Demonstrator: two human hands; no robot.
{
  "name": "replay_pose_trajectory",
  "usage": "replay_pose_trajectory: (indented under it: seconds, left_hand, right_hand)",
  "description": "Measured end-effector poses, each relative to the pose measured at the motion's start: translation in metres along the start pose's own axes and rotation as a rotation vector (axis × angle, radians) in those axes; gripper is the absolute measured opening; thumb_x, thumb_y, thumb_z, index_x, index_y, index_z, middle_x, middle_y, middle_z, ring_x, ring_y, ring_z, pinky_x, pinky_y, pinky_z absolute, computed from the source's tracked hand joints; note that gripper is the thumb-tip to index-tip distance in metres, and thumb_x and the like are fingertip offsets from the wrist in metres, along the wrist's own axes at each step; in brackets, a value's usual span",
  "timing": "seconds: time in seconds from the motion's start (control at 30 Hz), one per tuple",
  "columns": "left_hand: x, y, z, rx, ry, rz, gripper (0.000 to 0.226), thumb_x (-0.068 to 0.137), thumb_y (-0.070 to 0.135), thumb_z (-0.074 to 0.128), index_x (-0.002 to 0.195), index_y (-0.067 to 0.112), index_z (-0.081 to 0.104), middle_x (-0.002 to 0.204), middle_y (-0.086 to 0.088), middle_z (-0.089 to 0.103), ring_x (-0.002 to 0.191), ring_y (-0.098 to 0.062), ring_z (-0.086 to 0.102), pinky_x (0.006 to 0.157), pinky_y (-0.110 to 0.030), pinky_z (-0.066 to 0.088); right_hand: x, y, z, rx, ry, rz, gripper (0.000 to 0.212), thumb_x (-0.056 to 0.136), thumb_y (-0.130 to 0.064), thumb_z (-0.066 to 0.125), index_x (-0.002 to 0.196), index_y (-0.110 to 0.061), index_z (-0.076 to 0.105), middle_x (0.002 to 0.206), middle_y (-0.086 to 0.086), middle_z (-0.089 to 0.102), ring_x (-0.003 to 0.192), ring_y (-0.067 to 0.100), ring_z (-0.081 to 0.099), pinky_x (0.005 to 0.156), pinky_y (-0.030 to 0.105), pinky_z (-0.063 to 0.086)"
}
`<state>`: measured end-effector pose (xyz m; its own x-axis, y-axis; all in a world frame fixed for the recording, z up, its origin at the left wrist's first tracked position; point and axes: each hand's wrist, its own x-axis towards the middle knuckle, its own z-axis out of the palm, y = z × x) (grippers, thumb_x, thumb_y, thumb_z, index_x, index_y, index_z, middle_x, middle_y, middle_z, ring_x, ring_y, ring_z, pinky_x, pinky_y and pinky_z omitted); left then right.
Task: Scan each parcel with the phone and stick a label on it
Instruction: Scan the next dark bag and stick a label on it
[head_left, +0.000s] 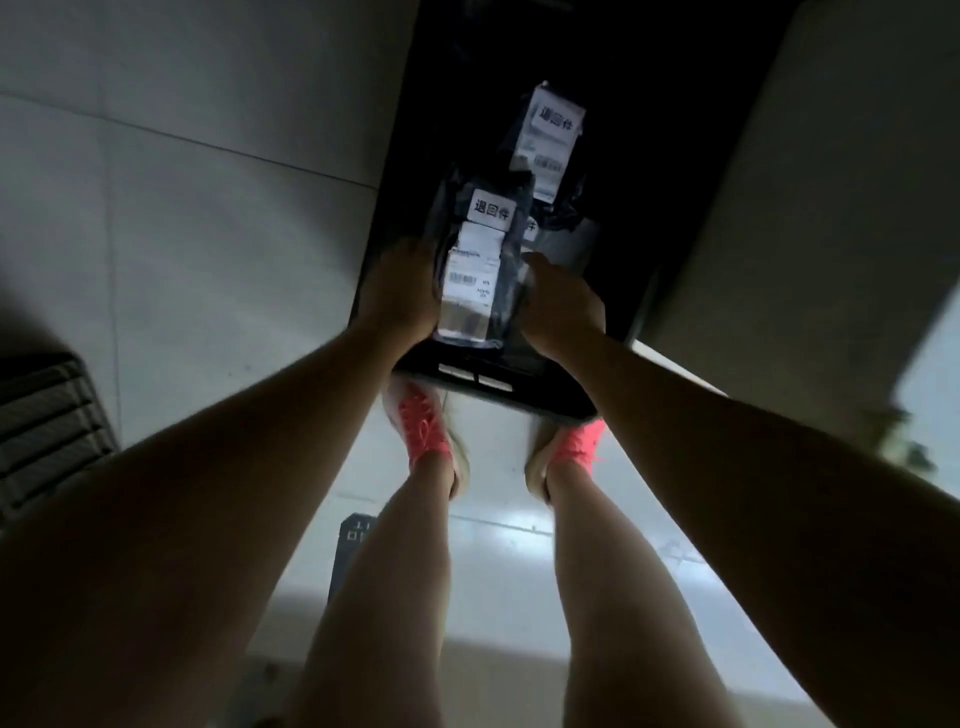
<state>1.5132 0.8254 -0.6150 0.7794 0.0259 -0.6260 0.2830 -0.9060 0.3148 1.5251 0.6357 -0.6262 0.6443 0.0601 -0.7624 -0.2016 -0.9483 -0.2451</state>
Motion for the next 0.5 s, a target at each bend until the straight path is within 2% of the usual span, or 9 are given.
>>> replay_pose_trajectory:
  seconds: [0.07, 0.17, 0.27, 0.37, 0.5]
  left_hand:
    - [-0.025, 0.018, -0.049, 0.089, 0.034, 0.019, 0.048, 0.093, 0.011, 0.058, 0.14, 0.01, 0.048, 0.133, -0.02, 0.054, 0.118, -0.042, 0.055, 0.095, -0.05, 0.051]
    - [-0.072, 0.051, -0.131, 0.254, 0.087, 0.12, 0.045, 0.089, 0.011, 0.056, 0.133, 0.007, 0.051, 0.13, -0.018, 0.055, 0.118, -0.04, 0.053, 0.099, -0.048, 0.048]
    - [-0.123, 0.087, -0.204, 0.397, 0.134, 0.21, 0.047, 0.087, 0.012, 0.054, 0.133, 0.008, 0.047, 0.126, -0.016, 0.055, 0.115, -0.036, 0.053, 0.098, -0.045, 0.045]
    - [-0.179, 0.127, -0.269, 0.498, 0.167, 0.255, 0.044, 0.088, 0.015, 0.055, 0.131, 0.01, 0.047, 0.122, -0.014, 0.056, 0.113, -0.034, 0.054, 0.095, -0.043, 0.045]
    - [-0.255, 0.177, -0.342, 0.527, 0.239, 0.295, 0.029, 0.095, 0.027, 0.053, 0.119, 0.011, 0.052, 0.112, -0.012, 0.059, 0.102, -0.034, 0.06, 0.077, -0.039, 0.044]
  right_hand:
    - [-0.032, -0.011, -0.043, -0.236, -0.033, -0.104, 0.066, 0.091, -0.012, 0.062, 0.149, -0.032, 0.038, 0.132, 0.004, 0.059, 0.125, 0.031, 0.056, 0.081, 0.039, 0.054]
    - [-0.088, -0.032, -0.115, -0.36, -0.019, -0.153, 0.07, 0.089, -0.012, 0.064, 0.151, -0.027, 0.035, 0.142, 0.007, 0.051, 0.133, 0.033, 0.048, 0.093, 0.047, 0.054]
    - [-0.147, -0.051, -0.182, -0.373, 0.088, -0.16, 0.063, 0.088, -0.014, 0.064, 0.146, -0.025, 0.04, 0.138, 0.008, 0.054, 0.129, 0.032, 0.048, 0.093, 0.045, 0.053]
    - [-0.212, -0.069, -0.247, -0.364, 0.187, -0.17, 0.05, 0.091, -0.026, 0.063, 0.138, -0.021, 0.046, 0.125, 0.012, 0.059, 0.12, 0.033, 0.053, 0.085, 0.041, 0.051]
    - [-0.316, -0.083, -0.315, -0.307, 0.235, -0.144, 0.053, 0.089, -0.036, 0.064, 0.139, -0.025, 0.049, 0.124, 0.01, 0.06, 0.118, 0.034, 0.057, 0.086, 0.042, 0.051]
